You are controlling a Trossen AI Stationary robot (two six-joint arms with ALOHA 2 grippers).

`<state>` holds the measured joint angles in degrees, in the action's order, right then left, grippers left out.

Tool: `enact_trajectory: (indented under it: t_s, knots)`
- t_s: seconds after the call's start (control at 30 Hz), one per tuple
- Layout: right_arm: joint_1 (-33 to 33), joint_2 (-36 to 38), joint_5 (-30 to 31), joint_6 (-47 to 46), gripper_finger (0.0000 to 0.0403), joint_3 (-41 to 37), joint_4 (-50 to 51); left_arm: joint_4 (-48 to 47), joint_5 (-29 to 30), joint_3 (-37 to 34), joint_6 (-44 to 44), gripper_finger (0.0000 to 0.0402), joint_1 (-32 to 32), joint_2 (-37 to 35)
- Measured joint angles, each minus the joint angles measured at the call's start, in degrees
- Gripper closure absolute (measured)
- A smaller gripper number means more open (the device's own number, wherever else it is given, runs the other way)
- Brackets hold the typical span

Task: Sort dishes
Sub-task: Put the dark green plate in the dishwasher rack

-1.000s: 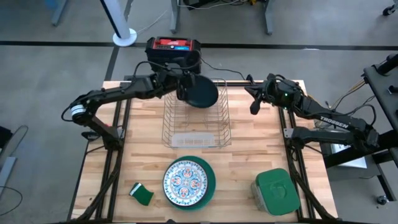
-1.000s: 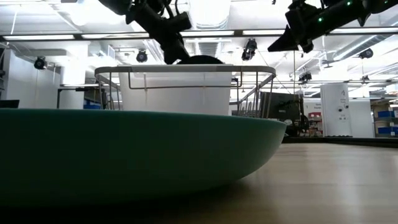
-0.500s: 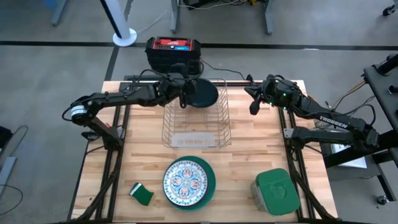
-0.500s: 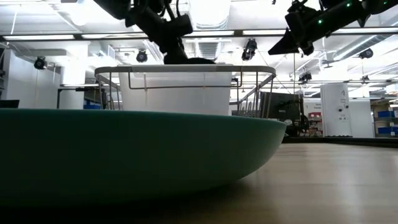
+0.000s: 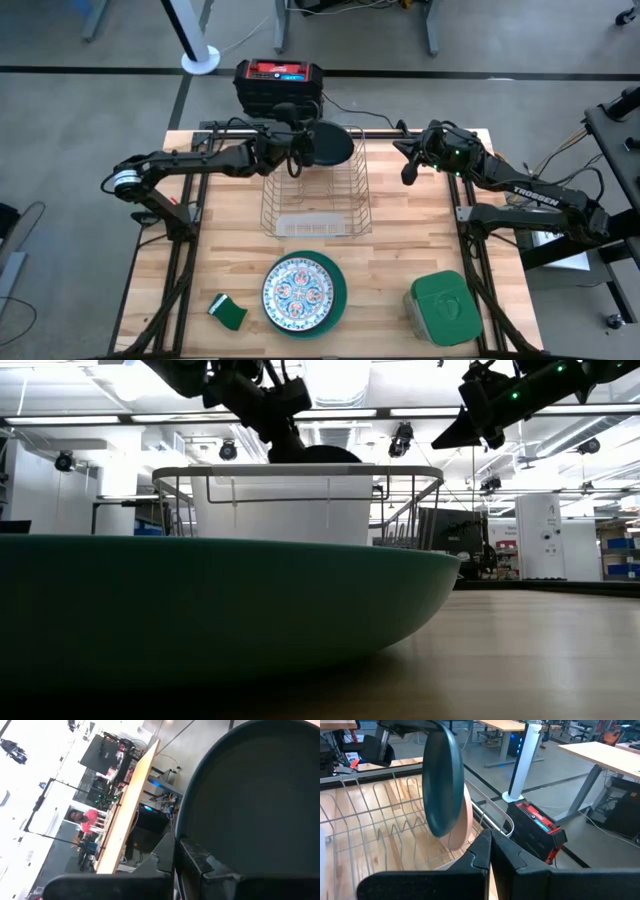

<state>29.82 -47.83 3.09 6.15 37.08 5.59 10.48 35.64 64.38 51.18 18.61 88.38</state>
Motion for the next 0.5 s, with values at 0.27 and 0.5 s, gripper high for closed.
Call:
enact_trajectory:
  t_s: [0.27, 0.5]
  knots:
    - [0.01, 0.0, 0.02, 0.12, 0.0403, -0.14, 0.13, 3.18, 2.11, 0.61, 3.44, 0.0401, -1.48, -0.13]
    - [1.58, 0.0, 0.98, 0.53, 0.0403, -0.51, 0.15, 3.22, 6.7, 0.13, 3.04, 0.0401, -1.78, -0.13]
